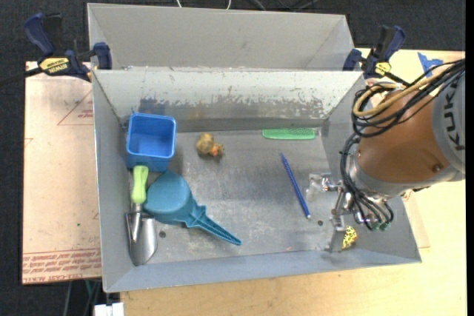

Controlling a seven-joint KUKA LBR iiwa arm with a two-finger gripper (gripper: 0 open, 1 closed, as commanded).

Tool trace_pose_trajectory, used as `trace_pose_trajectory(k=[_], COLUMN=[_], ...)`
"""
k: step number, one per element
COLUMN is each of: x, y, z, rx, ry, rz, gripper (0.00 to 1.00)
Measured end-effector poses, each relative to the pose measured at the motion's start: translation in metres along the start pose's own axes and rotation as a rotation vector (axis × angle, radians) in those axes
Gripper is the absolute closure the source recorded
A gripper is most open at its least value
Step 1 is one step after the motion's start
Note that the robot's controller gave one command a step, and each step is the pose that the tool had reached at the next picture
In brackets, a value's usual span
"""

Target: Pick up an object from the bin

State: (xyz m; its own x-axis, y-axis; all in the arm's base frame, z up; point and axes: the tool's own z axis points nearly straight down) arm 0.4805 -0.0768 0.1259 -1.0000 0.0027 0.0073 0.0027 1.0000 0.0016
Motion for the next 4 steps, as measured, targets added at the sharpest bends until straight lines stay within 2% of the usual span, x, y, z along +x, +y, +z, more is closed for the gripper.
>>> trace_pose_trajectory(k=[1, 2, 3, 4], x=[-0.002, -0.057, -0.063, -0.073], y=[0.000, 0.010, 0.017, -0.012], z=[-0.004, 0.047, 0.042, 0.025], rx=[0.001, -0.002, 0.000, 0.001], ry=[-0.007, -0.011, -0.009, -0.010], rz=[-0.003, 0.454, 0.216, -0.136], gripper=[0.00, 0.00, 0.00, 0.00])
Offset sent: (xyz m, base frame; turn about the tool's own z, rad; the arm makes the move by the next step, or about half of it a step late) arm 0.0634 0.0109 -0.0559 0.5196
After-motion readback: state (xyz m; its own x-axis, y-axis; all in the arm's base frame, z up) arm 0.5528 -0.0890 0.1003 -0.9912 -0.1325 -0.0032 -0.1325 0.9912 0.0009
